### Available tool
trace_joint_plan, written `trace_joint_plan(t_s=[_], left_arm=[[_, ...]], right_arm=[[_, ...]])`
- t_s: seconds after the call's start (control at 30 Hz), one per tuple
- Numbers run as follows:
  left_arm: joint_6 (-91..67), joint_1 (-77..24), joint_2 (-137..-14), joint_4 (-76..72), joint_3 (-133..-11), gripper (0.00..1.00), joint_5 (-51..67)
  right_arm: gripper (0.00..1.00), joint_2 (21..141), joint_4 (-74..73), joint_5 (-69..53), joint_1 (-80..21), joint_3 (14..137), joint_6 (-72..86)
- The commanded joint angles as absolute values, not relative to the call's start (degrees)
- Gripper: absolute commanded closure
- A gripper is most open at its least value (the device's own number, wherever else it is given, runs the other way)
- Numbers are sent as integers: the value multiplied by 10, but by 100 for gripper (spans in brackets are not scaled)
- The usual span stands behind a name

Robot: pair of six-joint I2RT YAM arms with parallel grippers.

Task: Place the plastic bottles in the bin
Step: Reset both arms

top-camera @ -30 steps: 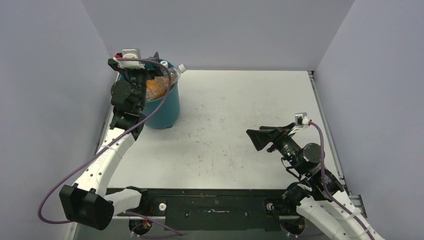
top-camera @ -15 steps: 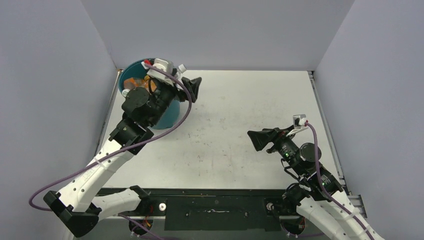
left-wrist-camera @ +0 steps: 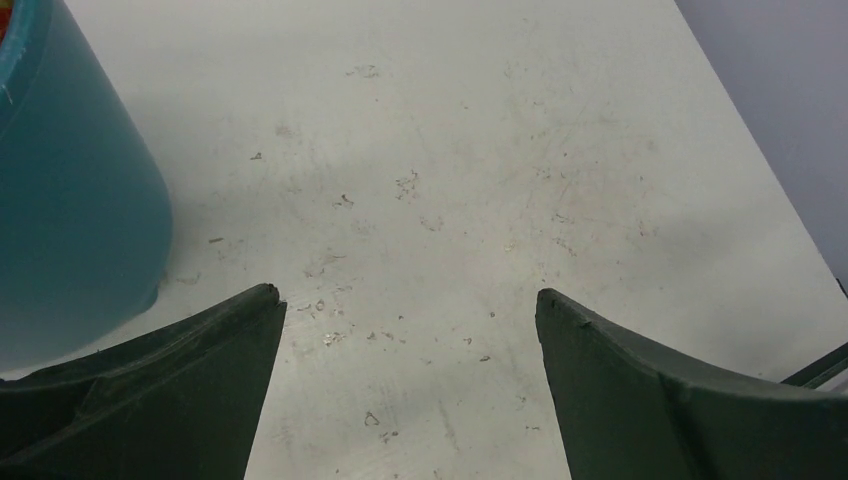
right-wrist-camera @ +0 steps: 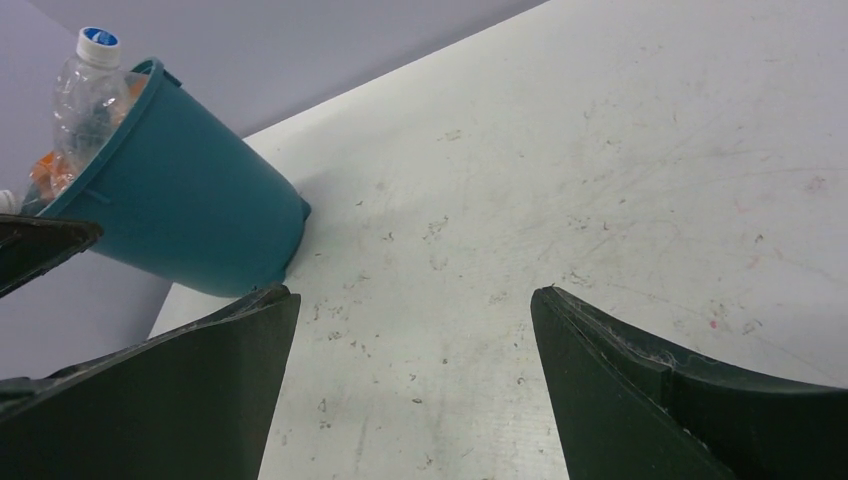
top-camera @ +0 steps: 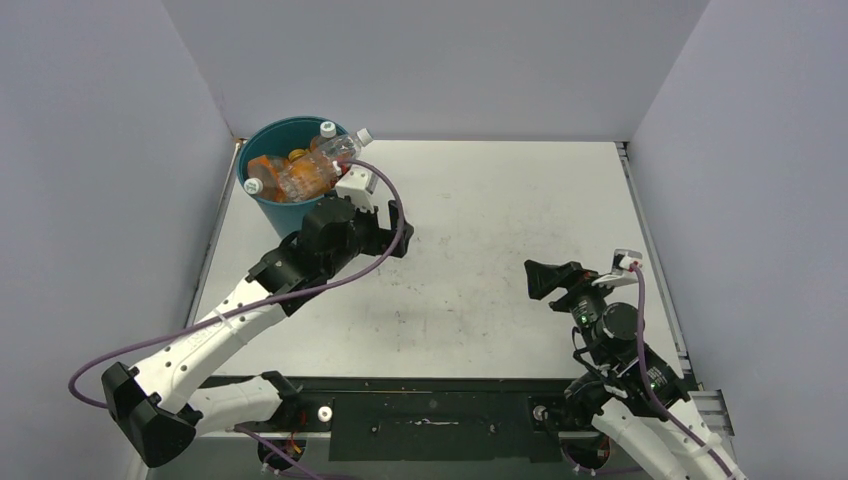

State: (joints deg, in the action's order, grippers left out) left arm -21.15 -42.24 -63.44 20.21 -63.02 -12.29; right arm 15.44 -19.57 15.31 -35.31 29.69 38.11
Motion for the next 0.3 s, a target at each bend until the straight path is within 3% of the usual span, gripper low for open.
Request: trace_joint_plan(t_s=[0.0, 0.27], left_arm=[[-265, -441, -616, 195, -618, 4, -185], [-255, -456, -636, 201, -619, 4, -165]], right_arm=[[10, 167, -180, 200, -356, 289, 399], [10, 218, -154, 191, -356, 290, 405]])
